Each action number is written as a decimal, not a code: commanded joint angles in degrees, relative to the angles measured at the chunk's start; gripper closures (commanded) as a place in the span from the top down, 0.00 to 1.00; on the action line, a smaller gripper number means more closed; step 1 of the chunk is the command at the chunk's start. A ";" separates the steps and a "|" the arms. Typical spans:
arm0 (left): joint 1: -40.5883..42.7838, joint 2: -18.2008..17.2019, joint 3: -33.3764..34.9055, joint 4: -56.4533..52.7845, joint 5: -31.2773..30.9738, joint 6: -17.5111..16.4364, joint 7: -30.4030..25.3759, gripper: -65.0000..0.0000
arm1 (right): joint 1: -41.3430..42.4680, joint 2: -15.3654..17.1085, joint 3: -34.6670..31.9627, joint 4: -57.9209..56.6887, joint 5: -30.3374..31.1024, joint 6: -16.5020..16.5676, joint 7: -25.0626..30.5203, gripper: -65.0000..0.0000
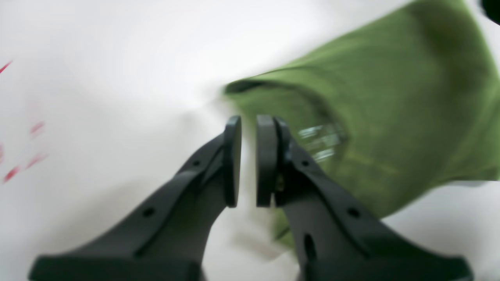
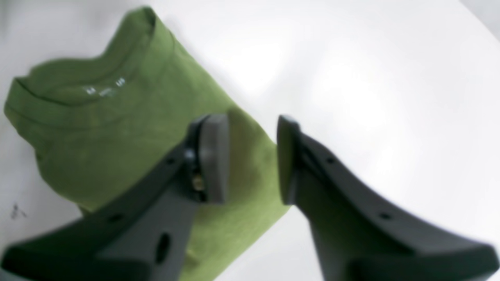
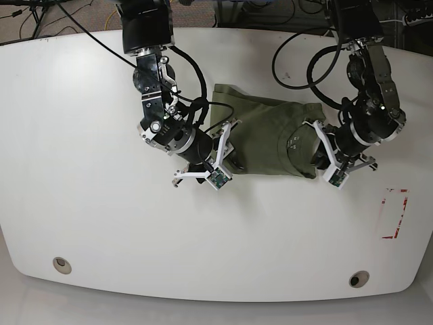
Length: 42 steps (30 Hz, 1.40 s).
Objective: Layout the t-shirt on the table in an organized manner, then fold the t-shirt properly
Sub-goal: 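Grasp the bundle with both grippers and square it up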
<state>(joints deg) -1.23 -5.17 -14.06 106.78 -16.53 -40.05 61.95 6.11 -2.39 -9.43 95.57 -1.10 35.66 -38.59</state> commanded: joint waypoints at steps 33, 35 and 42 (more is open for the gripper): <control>-12.35 0.03 13.67 -31.75 17.37 0.05 -10.39 0.08 | -12.57 8.50 -0.02 -0.49 0.97 -0.01 9.62 0.21; -14.11 -0.41 14.20 -32.10 17.37 0.05 -10.39 0.08 | -13.98 8.24 -0.02 0.21 0.97 -0.19 9.71 0.21; -20.70 -0.50 17.80 -32.72 17.02 0.05 -10.22 0.08 | -17.67 6.31 -0.02 5.40 0.62 -0.27 9.45 0.21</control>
<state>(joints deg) -19.11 -5.37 3.79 72.47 0.84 -40.45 52.21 -11.20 5.06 -9.47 97.36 -0.43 35.40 -30.04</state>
